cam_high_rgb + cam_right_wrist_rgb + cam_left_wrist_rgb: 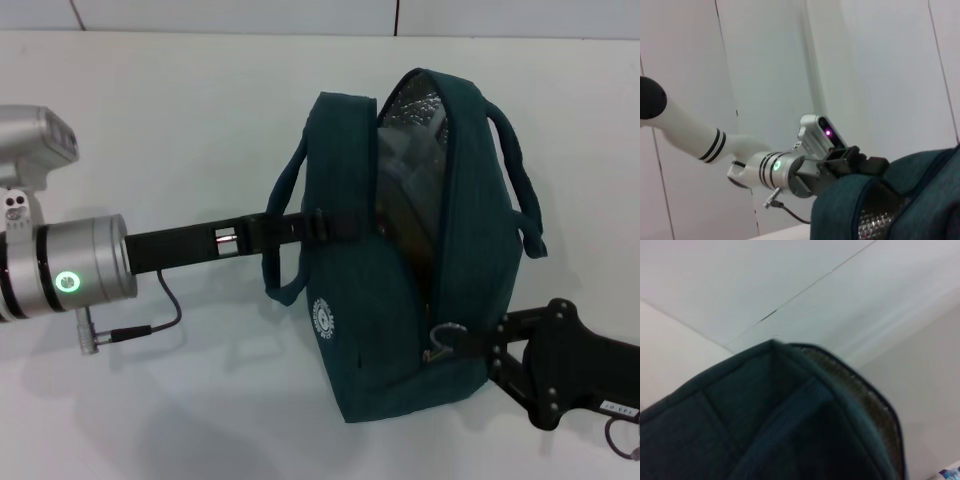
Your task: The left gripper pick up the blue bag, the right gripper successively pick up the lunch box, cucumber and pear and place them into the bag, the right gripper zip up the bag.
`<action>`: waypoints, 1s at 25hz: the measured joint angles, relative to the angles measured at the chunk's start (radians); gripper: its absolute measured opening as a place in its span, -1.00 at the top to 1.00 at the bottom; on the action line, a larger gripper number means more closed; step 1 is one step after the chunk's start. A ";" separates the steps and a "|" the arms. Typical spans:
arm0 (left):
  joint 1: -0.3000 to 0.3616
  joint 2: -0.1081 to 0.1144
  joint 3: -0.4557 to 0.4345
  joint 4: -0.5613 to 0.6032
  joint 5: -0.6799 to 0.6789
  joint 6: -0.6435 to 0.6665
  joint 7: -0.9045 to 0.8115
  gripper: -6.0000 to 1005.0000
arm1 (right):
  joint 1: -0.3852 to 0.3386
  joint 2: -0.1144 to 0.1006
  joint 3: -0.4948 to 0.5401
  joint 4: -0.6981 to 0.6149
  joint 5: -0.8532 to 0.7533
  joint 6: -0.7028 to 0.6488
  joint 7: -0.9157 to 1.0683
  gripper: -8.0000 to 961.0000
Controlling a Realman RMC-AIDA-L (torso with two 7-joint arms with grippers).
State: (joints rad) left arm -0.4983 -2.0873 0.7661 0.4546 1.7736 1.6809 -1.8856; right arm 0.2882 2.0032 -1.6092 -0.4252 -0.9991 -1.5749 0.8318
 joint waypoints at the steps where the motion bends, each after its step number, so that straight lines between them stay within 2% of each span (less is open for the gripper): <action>1: 0.002 0.000 0.002 0.000 -0.018 0.016 0.026 -0.53 | 0.001 0.000 0.005 0.000 -0.002 -0.002 0.000 0.95; 6: 0.004 0.000 0.003 0.003 -0.026 0.033 0.069 -0.71 | 0.009 0.000 0.007 -0.001 0.001 -0.016 -0.008 0.95; 17: 0.029 0.003 -0.002 0.011 -0.096 0.033 0.192 -0.71 | 0.032 0.004 0.056 -0.032 0.005 -0.068 -0.036 0.95; 25: 0.043 0.006 -0.004 0.011 -0.133 0.026 0.211 -0.71 | 0.046 0.006 0.061 -0.038 0.007 -0.055 -0.036 0.95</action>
State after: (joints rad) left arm -0.4548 -2.0816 0.7624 0.4654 1.6408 1.7072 -1.6744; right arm 0.3347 2.0096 -1.5486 -0.4630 -0.9920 -1.6300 0.7958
